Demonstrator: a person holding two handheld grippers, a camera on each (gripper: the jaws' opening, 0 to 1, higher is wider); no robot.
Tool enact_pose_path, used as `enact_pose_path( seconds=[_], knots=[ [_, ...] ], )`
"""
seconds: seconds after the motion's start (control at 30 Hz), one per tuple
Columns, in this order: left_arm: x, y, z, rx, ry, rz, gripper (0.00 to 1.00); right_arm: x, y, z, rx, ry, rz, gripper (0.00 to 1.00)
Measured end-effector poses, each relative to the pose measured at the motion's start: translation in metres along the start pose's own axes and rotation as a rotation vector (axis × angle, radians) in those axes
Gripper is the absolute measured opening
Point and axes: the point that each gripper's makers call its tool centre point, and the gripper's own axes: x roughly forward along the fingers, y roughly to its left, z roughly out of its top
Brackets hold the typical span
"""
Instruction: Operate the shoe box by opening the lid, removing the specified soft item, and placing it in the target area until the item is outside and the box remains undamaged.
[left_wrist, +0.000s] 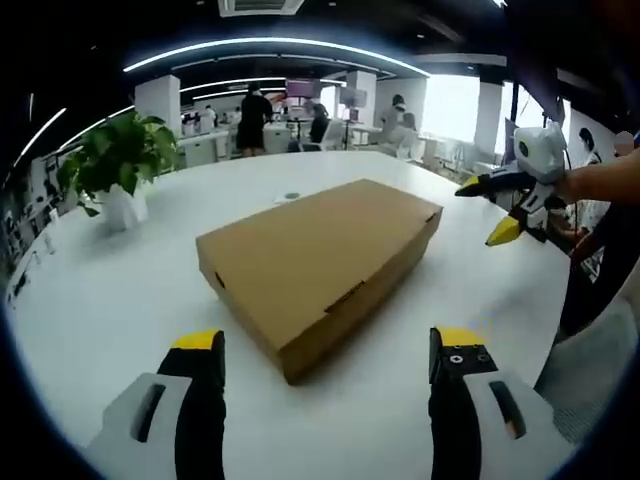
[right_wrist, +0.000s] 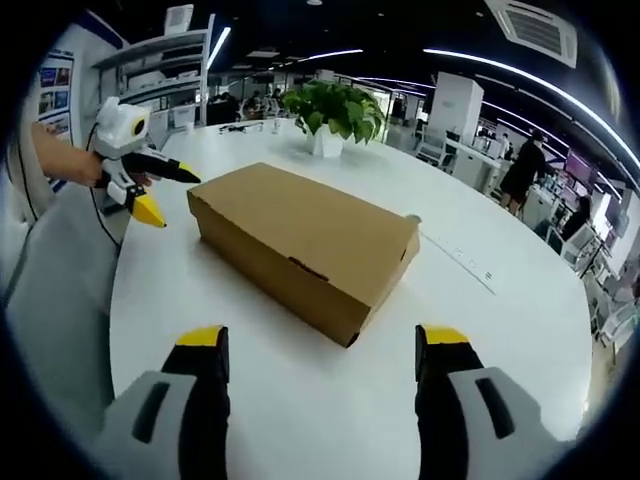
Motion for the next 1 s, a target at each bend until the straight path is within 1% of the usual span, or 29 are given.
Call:
enact_pose_path(
  seconds=[0.13, 0.3, 0.43, 0.53, 0.67, 0.8, 1.0],
  knots=[
    [0.007, 0.001, 0.001, -0.009, 0.006, 0.013, 0.82, 0.007, -0.005, 0.000, 0.001, 0.011, 0.004, 0.68],
    [0.014, 0.004, 0.002, -0.014, 0.009, 0.037, 0.79, 0.016, -0.009, 0.003, 0.009, 0.008, 0.015, 0.65],
    [0.018, 0.008, 0.005, -0.032, 0.002, 0.053, 0.77, 0.024, -0.011, 0.006, 0.013, 0.006, 0.021, 0.62],
    [0.021, 0.011, 0.004, -0.035, 0.009, 0.062, 0.76, 0.030, -0.013, 0.008, 0.023, 0.004, 0.022, 0.57],
    [0.024, 0.014, 0.004, -0.044, 0.010, 0.080, 0.75, 0.038, -0.013, 0.009, 0.045, 0.004, 0.033, 0.58],
    [0.029, 0.015, 0.002, -0.056, 0.019, 0.082, 0.73, 0.045, -0.015, 0.009, 0.061, 0.005, 0.036, 0.57],
    [0.033, 0.017, 0.002, -0.060, 0.022, 0.089, 0.71, 0.052, -0.018, 0.014, 0.090, -0.018, 0.035, 0.55]
  ],
)
